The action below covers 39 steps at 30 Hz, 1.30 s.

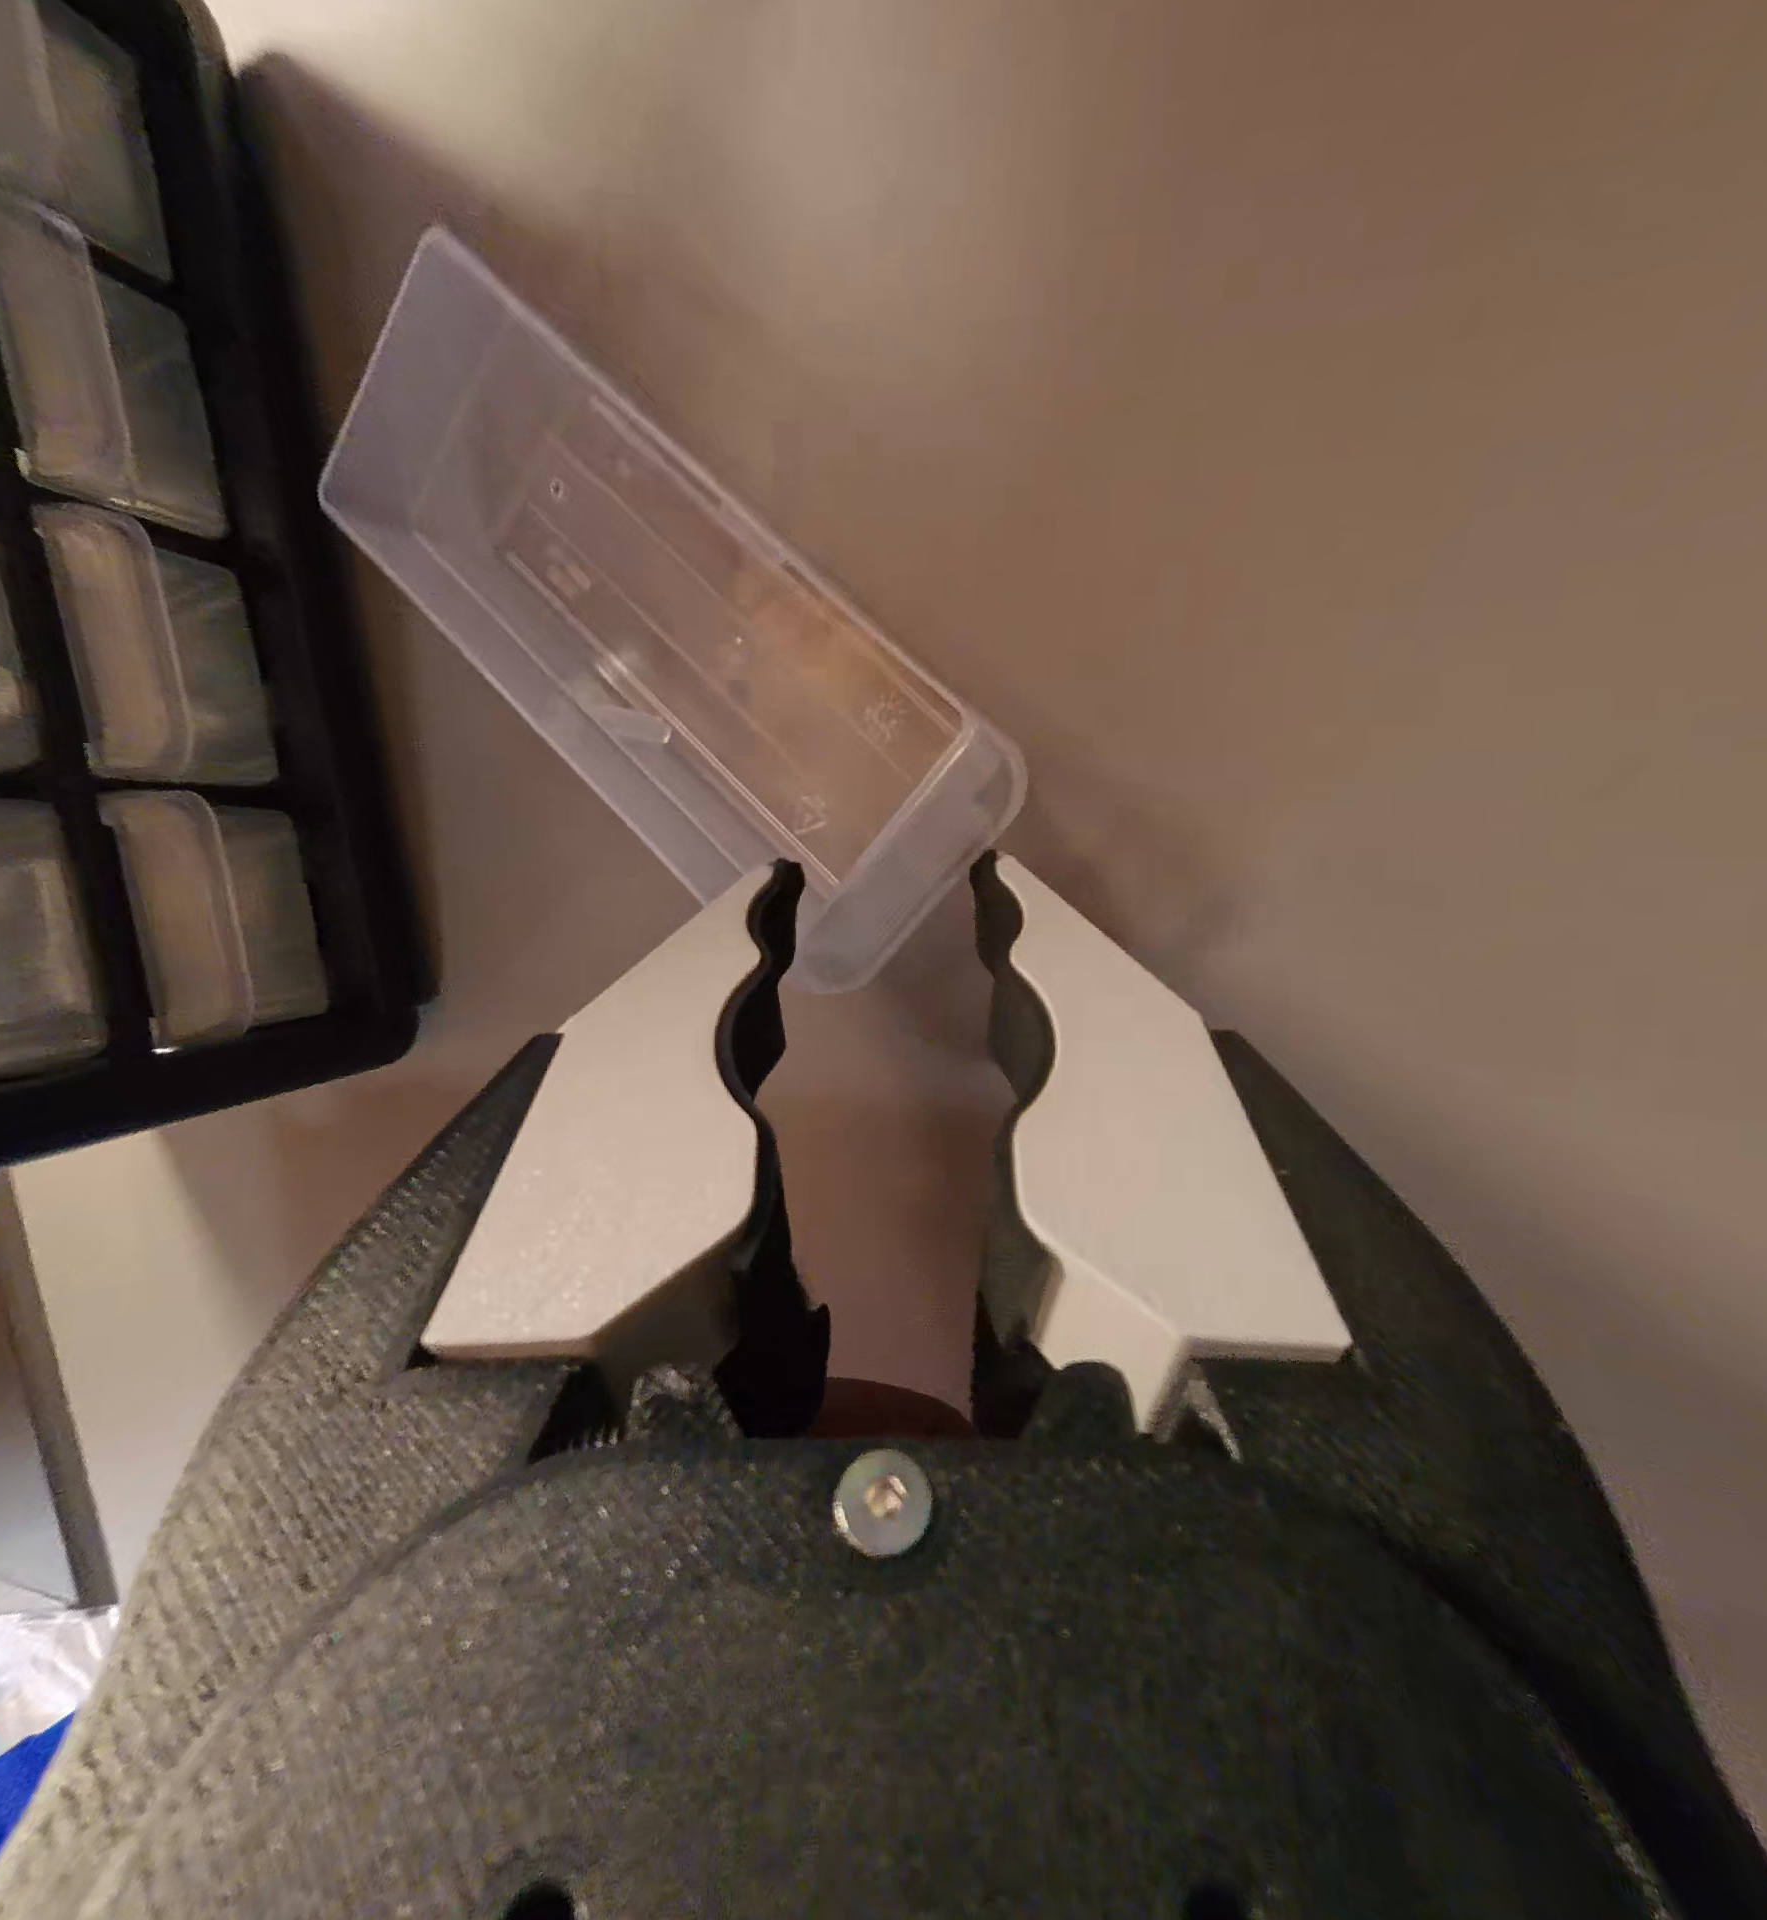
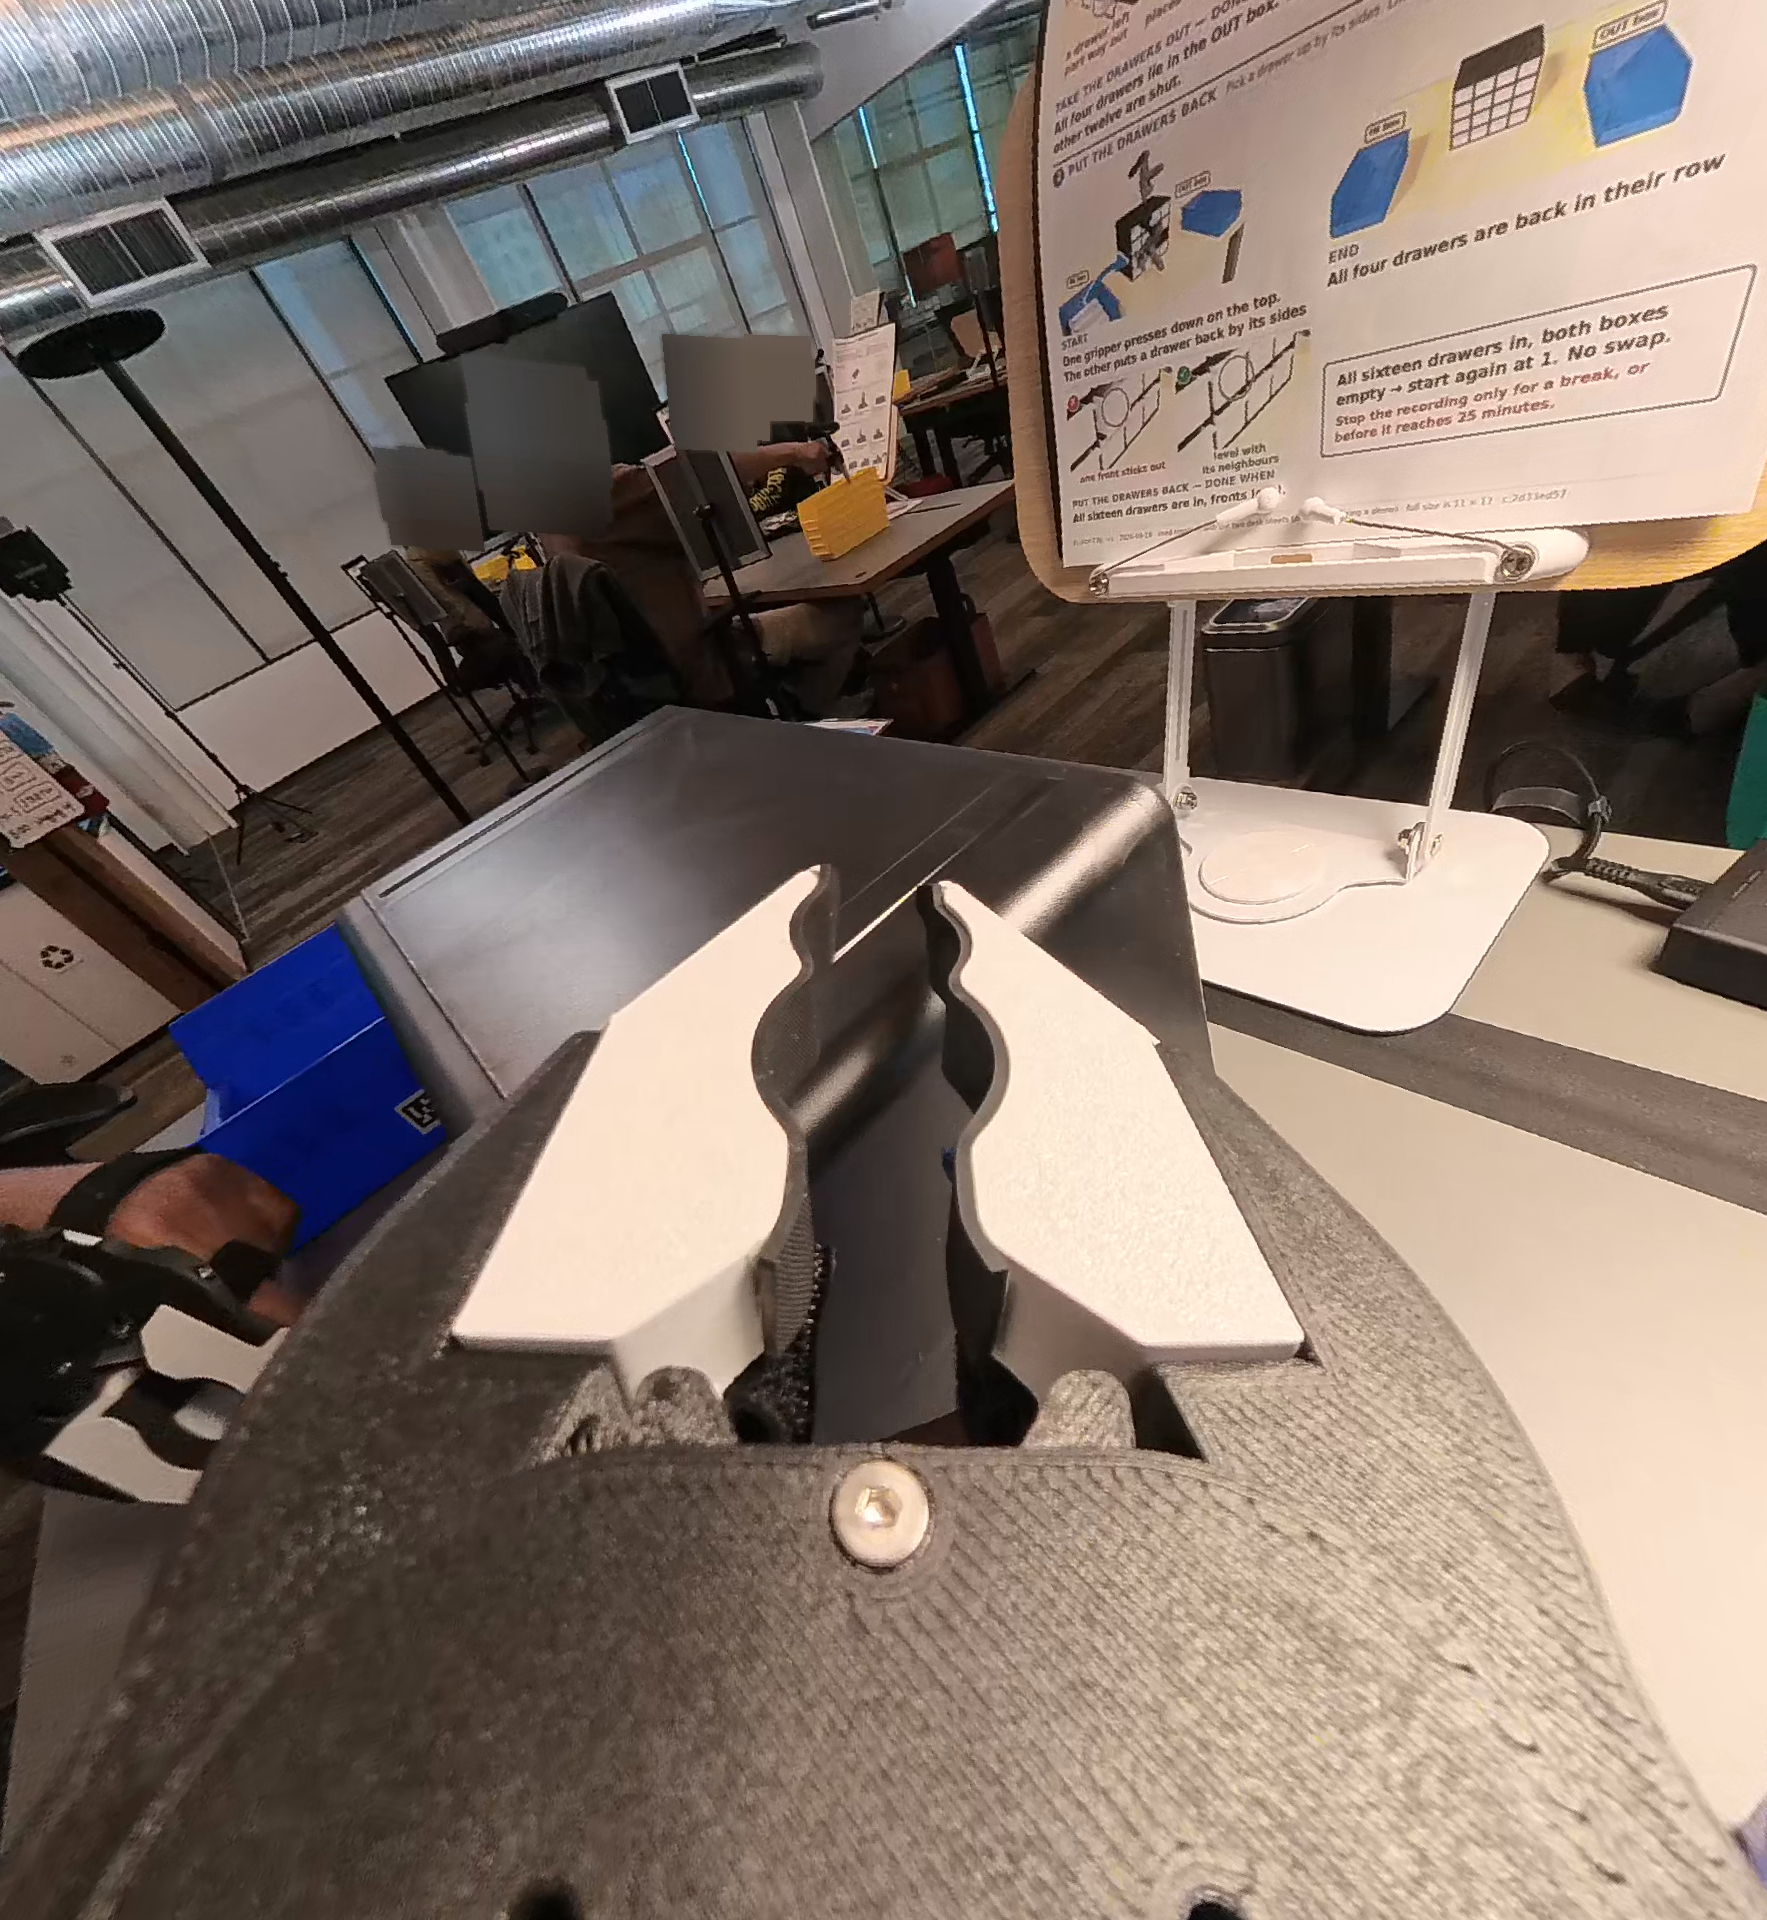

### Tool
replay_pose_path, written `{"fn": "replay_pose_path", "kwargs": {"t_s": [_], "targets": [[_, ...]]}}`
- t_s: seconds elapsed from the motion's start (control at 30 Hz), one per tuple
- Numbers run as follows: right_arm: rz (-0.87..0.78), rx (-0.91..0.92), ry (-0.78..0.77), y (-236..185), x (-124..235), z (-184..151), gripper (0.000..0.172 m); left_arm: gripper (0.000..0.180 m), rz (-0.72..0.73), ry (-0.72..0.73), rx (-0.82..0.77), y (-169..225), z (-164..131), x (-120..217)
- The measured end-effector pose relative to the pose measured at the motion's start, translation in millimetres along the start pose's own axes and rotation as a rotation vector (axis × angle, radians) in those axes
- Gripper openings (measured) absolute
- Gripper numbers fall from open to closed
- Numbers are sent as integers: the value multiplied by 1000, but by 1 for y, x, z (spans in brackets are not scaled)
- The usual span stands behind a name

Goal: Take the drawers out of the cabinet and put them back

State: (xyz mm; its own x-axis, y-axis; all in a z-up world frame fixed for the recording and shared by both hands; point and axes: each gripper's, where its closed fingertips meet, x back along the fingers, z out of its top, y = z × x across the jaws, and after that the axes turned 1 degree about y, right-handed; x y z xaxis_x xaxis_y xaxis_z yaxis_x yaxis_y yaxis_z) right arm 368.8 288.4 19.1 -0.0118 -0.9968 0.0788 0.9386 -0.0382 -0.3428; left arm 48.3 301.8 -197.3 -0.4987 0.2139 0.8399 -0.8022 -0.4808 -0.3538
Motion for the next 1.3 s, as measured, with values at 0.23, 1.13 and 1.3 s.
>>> {"fn": "replay_pose_path", "kwargs": {"t_s": [0.23,1.13,1.3], "targets": [[-3,5,0,0,0,0,18,21,0,46,41,6,28,-4],[6,-8,4,-1,0,0,16,18,-121,367,149,-94,175,67],[9,-10,4,-1,0,0,16,18,-109,352,153,-102,175,64]]}}
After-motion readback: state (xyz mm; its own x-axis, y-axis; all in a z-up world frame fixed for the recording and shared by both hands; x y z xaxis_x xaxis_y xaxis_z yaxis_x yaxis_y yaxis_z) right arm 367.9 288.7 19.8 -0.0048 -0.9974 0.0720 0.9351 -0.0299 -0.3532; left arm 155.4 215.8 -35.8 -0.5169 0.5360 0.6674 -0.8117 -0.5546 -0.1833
